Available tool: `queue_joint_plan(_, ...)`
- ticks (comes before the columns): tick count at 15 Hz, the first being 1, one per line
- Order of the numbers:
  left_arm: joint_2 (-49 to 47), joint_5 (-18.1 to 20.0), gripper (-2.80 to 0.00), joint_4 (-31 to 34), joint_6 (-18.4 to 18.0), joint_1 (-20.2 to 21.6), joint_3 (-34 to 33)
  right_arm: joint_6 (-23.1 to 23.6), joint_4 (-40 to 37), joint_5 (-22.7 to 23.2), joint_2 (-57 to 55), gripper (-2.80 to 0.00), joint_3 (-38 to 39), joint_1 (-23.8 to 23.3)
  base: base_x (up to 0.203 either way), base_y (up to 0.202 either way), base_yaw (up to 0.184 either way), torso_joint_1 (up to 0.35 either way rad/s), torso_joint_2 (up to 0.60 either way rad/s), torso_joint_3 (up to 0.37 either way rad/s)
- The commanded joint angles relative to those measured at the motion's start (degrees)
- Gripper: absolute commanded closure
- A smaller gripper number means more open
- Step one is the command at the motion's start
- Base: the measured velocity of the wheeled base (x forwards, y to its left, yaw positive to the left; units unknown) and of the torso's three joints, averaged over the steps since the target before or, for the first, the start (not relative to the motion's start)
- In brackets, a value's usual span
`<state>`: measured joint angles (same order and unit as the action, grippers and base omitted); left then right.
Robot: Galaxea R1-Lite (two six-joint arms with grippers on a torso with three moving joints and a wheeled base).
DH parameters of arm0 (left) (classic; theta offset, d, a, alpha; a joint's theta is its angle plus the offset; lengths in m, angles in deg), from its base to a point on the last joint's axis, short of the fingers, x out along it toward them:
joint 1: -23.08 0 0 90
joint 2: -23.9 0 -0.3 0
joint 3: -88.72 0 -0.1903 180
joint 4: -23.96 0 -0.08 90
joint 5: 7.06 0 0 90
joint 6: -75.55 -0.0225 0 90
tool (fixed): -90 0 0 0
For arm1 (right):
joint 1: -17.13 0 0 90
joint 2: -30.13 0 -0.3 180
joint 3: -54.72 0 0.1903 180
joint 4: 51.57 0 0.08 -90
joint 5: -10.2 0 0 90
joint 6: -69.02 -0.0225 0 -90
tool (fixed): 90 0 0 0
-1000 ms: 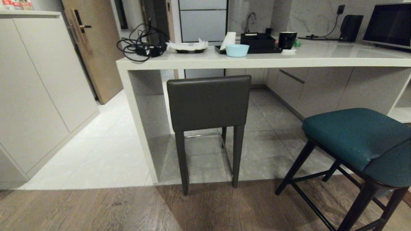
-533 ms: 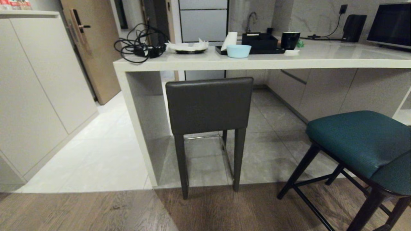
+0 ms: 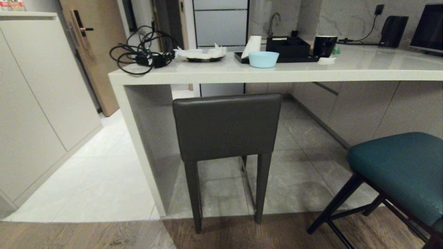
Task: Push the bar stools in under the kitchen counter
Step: Pull the gray chair out from under the dining table
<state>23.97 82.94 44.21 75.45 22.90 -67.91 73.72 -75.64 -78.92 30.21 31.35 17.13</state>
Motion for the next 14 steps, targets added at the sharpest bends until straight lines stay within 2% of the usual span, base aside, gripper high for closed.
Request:
queue_joint_plan(1,-0.1,0.0,0.00,-0.1,0.0,0.0,-1.1,0.0,0.0,0.0,-0.1,0.00,0.1,0.0,0.191,0.000,0.003,0.005,0.00,0.002)
queue_joint_plan(14,-0.1,0.0,0.00,-0.1,0.0,0.0,-1.1,0.0,0.0,0.0,-0.1,0.00,0.0,0.0,0.193,0.000,0.001,0.003,0.00,0.002)
